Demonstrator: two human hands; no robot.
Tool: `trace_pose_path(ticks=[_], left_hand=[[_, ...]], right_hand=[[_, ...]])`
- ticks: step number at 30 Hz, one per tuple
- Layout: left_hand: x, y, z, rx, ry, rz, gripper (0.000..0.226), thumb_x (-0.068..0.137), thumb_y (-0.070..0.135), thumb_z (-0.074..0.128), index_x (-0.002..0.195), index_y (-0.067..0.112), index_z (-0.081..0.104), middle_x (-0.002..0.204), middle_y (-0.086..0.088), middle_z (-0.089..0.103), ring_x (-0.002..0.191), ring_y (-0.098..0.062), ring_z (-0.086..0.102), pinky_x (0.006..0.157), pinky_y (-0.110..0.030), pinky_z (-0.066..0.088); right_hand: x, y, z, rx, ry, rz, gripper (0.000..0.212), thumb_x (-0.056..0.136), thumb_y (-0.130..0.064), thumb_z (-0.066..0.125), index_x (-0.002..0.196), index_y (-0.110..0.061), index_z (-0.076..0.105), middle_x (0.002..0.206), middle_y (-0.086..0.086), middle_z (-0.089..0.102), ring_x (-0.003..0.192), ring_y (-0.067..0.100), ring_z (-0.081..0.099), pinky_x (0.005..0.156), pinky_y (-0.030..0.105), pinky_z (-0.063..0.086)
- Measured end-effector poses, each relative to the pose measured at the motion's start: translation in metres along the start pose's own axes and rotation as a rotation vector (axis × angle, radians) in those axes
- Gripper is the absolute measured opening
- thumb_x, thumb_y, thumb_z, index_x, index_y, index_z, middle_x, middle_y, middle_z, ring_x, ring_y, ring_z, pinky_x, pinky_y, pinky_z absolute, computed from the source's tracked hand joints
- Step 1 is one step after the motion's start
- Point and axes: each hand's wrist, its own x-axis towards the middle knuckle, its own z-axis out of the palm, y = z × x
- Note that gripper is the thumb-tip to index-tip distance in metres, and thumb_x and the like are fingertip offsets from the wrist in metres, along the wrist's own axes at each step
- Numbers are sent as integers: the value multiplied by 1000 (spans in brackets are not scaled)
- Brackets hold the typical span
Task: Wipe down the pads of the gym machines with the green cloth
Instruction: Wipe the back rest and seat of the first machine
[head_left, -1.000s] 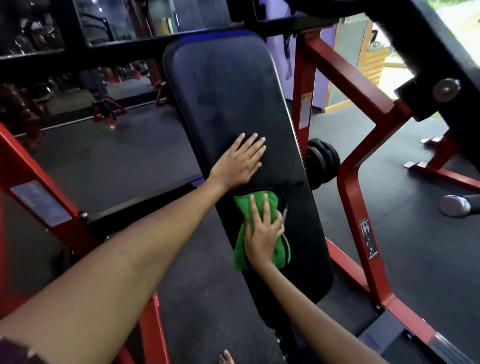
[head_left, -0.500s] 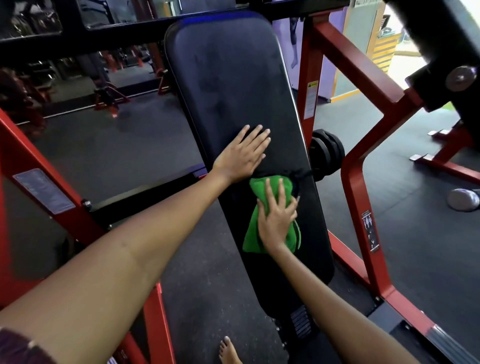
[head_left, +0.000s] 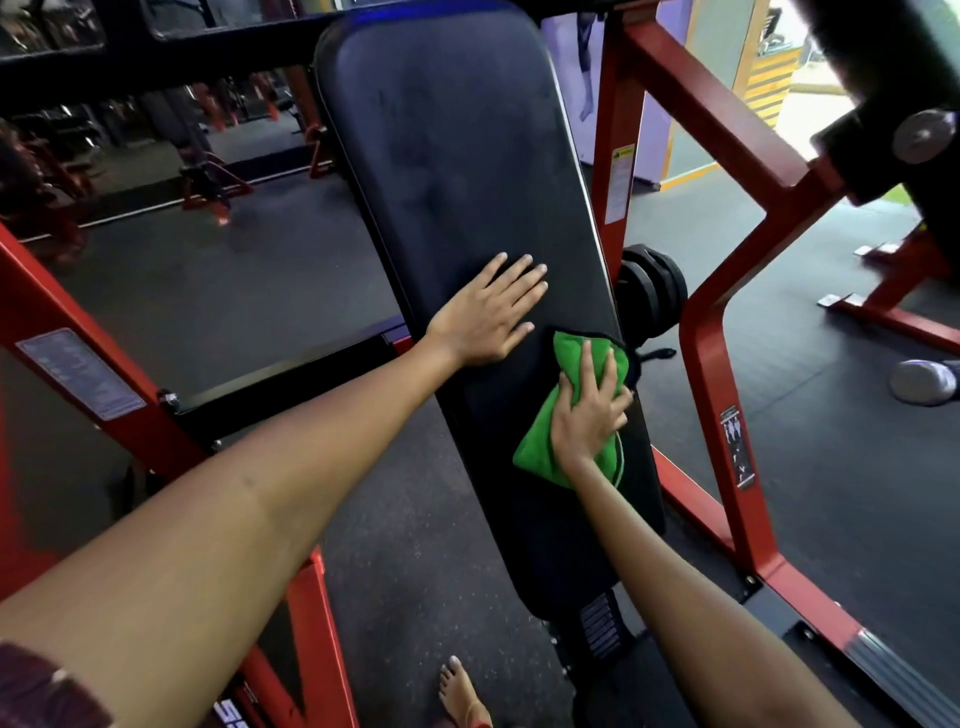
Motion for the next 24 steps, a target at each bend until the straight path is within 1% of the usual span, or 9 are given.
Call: trace_pose_path(ticks=[4, 6, 8, 11, 12, 14, 17, 21, 24], left_hand=[[-1, 0, -2, -33, -13, 4, 63, 95, 43, 19, 141, 7, 43, 149, -11, 40, 140, -27, 33, 115, -44, 22], [-3, 4, -3, -52, -46, 22, 65, 96, 45, 14, 144, 7, 38, 151, -11, 35, 142, -27, 28, 117, -43, 17], [-6, 11, -2, -79, -79, 19, 67, 96, 46, 10, 146, 8, 32, 154, -10, 30, 144, -27, 22, 118, -43, 11], [-9, 22, -1, -125, -142, -32, 67, 96, 47, 11, 149, 8, 24, 157, -9, 22, 146, -26, 14, 118, -43, 3], [-10, 25, 0, -124, -138, -52, 67, 96, 47, 12, 149, 8, 25, 157, -9, 22, 146, -25, 14, 118, -43, 4], [-11, 28, 2, -64, -91, -70, 65, 96, 45, 13, 147, 10, 32, 155, -9, 28, 145, -25, 22, 118, -44, 10], [-12, 30, 6, -12, 9, -72, 61, 96, 43, 17, 142, 10, 42, 151, -8, 37, 141, -25, 30, 116, -44, 20], [-11, 31, 7, 26, 85, -42, 59, 97, 42, 20, 141, 10, 44, 150, -8, 38, 141, -26, 30, 116, -44, 19], [-13, 33, 9, 23, 103, -8, 59, 97, 42, 20, 140, 10, 44, 150, -8, 38, 141, -26, 30, 116, -44, 17]], right_hand=[[-51, 20, 10, -67, -43, -326, 56, 87, -29, 50, 141, -36, 38, 149, 5, 37, 123, 42, 34, 92, 63, 36], [-73, 49, 11, -91, -84, -373, 58, 85, -28, 50, 141, -38, 36, 149, 6, 37, 120, 37, 33, 90, 60, 38], [-72, 71, 7, -39, -83, -241, 56, 88, -28, 51, 142, -37, 37, 151, 6, 34, 118, 38, 34, 89, 61, 40], [-35, 68, 2, 64, -57, 116, 50, 96, -30, 51, 144, -34, 37, 156, 1, 24, 126, 39, 30, 99, 59, 34], [-21, 61, -2, 85, -39, 183, 50, 97, -32, 50, 145, -34, 36, 156, 0, 22, 129, 38, 28, 101, 57, 32], [1, 41, -7, 92, -3, 200, 49, 98, -34, 48, 145, -35, 36, 156, -2, 22, 130, 36, 27, 103, 55, 31], [2, 14, -2, 45, -9, 70, 51, 96, -33, 50, 145, -38, 35, 156, 0, 24, 130, 36, 28, 104, 55, 30], [-52, 21, 11, -22, -67, -230, 53, 92, -34, 47, 144, -37, 35, 153, 5, 31, 127, 42, 33, 99, 62, 32], [-73, 59, 7, -36, -129, -245, 54, 92, -34, 45, 144, -38, 33, 154, 4, 29, 124, 38, 32, 95, 62, 36]])
